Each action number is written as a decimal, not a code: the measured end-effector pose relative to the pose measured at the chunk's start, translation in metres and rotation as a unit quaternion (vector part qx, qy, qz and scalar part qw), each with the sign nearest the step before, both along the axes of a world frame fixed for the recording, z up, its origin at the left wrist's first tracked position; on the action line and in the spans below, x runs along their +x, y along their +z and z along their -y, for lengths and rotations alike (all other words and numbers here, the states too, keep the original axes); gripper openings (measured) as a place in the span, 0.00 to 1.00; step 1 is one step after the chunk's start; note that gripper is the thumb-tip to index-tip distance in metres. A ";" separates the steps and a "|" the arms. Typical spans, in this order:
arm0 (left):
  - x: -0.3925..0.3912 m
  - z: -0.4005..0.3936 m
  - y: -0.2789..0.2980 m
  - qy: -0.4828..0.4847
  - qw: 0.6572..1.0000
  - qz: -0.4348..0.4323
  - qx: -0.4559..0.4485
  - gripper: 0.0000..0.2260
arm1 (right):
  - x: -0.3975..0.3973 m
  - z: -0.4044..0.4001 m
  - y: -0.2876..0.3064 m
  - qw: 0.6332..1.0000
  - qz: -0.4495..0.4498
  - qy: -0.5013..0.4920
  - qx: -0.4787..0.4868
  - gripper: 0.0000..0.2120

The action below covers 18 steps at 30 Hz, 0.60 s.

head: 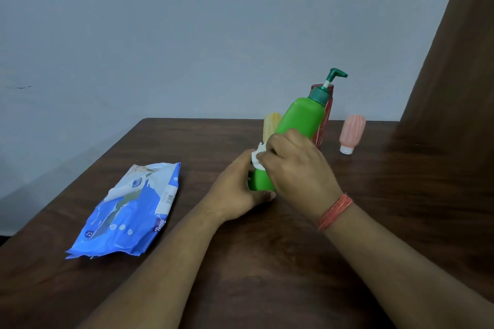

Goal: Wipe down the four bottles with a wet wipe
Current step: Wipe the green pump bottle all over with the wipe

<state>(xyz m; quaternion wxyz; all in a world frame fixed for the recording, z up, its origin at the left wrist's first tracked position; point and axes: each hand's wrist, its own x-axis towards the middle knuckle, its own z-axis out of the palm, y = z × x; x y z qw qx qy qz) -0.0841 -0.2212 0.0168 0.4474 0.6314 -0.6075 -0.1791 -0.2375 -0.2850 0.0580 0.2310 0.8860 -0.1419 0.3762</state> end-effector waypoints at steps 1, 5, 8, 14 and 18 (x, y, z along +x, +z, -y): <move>0.000 -0.001 0.001 0.001 1.000 -0.005 -0.001 0.32 | 0.002 -0.002 0.001 1.000 -0.007 -0.002 0.002 0.03; -0.001 -0.003 0.004 0.003 1.000 -0.004 -0.015 0.32 | 0.012 -0.017 -0.002 0.998 -0.070 -0.004 0.000 0.11; -0.002 -0.002 0.004 0.006 1.000 -0.008 -0.016 0.32 | 0.017 -0.024 -0.004 0.994 -0.106 -0.032 -0.004 0.13; 0.000 0.005 -0.002 -0.011 0.997 -0.073 -0.001 0.38 | -0.009 0.003 0.011 0.996 0.032 -0.085 0.019 0.10; 0.003 0.005 -0.004 -0.018 0.997 -0.081 -0.001 0.36 | -0.010 0.010 -0.001 0.999 -0.038 0.009 -0.002 0.10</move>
